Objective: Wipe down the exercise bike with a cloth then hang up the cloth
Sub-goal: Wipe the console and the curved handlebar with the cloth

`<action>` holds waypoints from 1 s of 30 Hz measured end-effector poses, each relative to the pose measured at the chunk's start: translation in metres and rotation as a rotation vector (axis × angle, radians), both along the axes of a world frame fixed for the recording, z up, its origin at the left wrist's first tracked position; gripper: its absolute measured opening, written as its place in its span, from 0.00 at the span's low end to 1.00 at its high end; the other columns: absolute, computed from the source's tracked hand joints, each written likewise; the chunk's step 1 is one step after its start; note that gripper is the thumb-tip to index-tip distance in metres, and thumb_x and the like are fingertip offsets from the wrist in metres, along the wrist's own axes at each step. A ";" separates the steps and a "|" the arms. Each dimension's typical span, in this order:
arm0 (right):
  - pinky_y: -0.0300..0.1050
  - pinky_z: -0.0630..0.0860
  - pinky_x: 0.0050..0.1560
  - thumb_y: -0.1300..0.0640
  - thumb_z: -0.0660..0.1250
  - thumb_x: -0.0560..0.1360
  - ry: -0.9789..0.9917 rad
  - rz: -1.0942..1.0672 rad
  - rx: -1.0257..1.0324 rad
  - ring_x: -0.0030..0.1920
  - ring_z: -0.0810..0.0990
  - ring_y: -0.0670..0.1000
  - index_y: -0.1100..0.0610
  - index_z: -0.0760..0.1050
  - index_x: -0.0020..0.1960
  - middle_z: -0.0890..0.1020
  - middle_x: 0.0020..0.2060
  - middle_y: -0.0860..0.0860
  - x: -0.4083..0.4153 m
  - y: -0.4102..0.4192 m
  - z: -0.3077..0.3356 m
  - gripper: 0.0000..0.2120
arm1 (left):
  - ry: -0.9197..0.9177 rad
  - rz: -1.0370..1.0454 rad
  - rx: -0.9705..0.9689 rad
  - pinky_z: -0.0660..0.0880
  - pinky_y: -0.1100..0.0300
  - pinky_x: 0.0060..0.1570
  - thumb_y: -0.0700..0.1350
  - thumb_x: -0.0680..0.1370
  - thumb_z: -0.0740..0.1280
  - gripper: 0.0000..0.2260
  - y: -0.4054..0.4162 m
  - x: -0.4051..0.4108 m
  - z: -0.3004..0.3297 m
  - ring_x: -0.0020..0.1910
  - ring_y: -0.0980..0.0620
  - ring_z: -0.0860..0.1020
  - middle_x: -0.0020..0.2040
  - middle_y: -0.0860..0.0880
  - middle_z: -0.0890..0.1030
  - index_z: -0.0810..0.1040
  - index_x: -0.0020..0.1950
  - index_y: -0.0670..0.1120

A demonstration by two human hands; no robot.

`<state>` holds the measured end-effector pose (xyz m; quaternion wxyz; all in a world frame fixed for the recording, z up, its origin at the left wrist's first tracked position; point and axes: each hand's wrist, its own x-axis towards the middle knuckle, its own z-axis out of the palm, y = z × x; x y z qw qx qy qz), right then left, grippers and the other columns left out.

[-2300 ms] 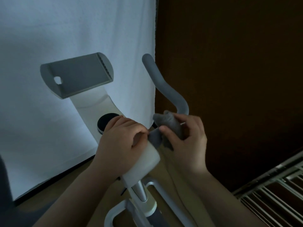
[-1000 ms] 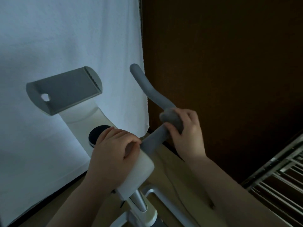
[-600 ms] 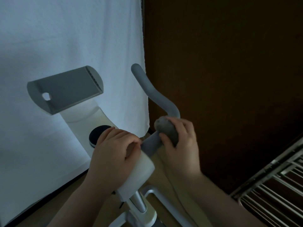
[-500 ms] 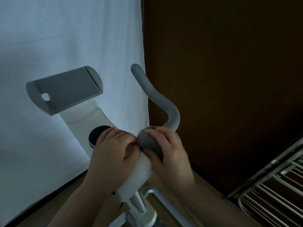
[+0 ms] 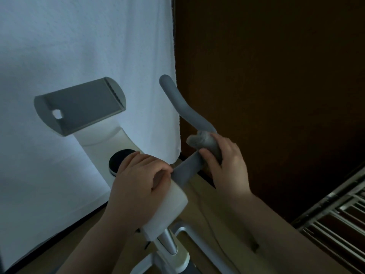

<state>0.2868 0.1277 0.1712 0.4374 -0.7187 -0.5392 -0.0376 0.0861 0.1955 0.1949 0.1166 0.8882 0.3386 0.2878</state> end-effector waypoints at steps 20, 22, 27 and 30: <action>0.48 0.79 0.57 0.56 0.71 0.73 0.559 -0.219 0.131 0.60 0.73 0.45 0.46 0.68 0.59 0.71 0.58 0.45 -0.012 0.017 0.015 0.19 | 0.051 0.003 0.019 0.66 0.61 0.48 0.53 0.73 0.57 0.12 -0.002 0.001 0.009 0.40 0.59 0.73 0.37 0.59 0.79 0.80 0.41 0.53; 0.46 0.79 0.56 0.59 0.72 0.72 0.578 -0.202 0.154 0.59 0.73 0.44 0.47 0.67 0.57 0.71 0.58 0.46 -0.034 0.007 0.006 0.20 | 0.131 0.021 -0.012 0.67 0.63 0.42 0.54 0.74 0.57 0.11 -0.002 0.007 0.019 0.37 0.60 0.73 0.34 0.59 0.78 0.78 0.40 0.54; 0.37 0.79 0.50 0.63 0.73 0.71 0.711 -0.151 0.235 0.53 0.73 0.37 0.44 0.65 0.50 0.68 0.54 0.44 -0.046 0.004 0.003 0.21 | 0.159 -0.027 -0.242 0.77 0.60 0.47 0.51 0.79 0.63 0.06 0.012 0.051 0.038 0.43 0.60 0.78 0.45 0.57 0.81 0.79 0.50 0.53; 0.42 0.79 0.52 0.60 0.72 0.72 0.868 -0.265 0.262 0.56 0.74 0.46 0.49 0.66 0.55 0.69 0.56 0.48 -0.015 0.030 0.022 0.18 | 0.186 -0.047 -0.349 0.76 0.59 0.51 0.49 0.78 0.64 0.07 0.024 0.077 0.036 0.47 0.58 0.77 0.49 0.56 0.81 0.80 0.53 0.52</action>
